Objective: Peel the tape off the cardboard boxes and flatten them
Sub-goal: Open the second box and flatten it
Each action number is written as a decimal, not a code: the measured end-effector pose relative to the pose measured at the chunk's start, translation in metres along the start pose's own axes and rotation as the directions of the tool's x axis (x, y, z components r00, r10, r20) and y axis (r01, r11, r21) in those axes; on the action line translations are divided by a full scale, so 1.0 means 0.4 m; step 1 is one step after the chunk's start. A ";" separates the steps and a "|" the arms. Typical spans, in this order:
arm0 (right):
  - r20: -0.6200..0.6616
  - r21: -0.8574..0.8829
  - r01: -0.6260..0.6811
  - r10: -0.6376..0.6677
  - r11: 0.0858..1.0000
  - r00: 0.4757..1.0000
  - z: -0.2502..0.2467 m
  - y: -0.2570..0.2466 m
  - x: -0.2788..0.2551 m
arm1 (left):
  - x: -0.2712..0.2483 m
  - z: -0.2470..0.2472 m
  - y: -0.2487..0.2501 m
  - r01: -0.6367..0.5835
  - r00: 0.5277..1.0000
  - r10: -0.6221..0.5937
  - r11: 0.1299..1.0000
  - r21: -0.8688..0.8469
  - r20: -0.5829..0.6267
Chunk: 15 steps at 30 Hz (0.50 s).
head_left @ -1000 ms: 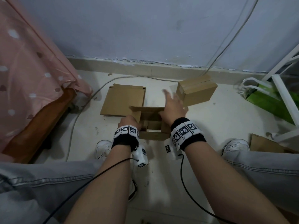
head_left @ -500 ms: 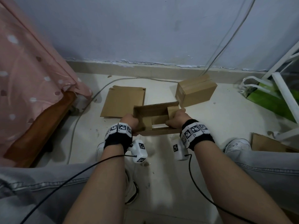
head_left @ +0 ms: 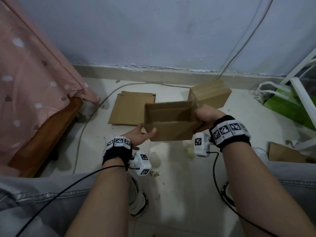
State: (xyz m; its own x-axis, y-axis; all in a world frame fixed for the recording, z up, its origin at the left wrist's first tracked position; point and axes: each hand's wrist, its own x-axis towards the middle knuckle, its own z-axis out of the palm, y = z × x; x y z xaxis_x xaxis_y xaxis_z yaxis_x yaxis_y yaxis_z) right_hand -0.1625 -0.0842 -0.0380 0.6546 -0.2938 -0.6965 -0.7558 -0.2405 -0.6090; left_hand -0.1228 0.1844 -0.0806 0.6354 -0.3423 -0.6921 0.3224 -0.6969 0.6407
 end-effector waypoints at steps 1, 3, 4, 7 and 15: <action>0.014 0.022 -0.008 0.007 1.000 1.000 -0.012 0.001 -0.002 | -0.001 -0.003 0.000 -0.050 0.999 0.051 0.997 0.066 -0.009; 0.050 0.007 -0.014 0.013 1.000 0.999 -0.039 0.003 0.010 | 0.011 -0.009 -0.002 -0.162 0.984 0.170 0.979 0.127 -0.055; 0.067 0.014 -0.012 0.011 1.000 0.998 -0.049 0.009 0.024 | 0.017 -0.009 0.000 -0.200 0.974 0.209 0.974 0.110 -0.081; 0.117 0.049 0.001 -0.007 0.999 0.993 -0.059 0.015 0.028 | 0.025 -0.006 0.004 -0.241 0.963 0.236 0.970 -0.028 -0.127; 0.095 0.197 0.169 -0.191 0.966 0.977 -0.020 0.064 -0.017 | 0.029 -0.009 -0.022 -0.071 0.985 -0.021 0.858 -0.508 -0.172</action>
State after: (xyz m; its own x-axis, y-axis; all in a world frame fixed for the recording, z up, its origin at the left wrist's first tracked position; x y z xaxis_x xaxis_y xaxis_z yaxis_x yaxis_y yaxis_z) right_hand -0.1863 -0.0957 -0.0457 0.7847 -0.1530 -0.6007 -0.6170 -0.0999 -0.7806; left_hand -0.1157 0.1886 -0.0930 0.7396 -0.2147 -0.6379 0.5885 -0.2535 0.7677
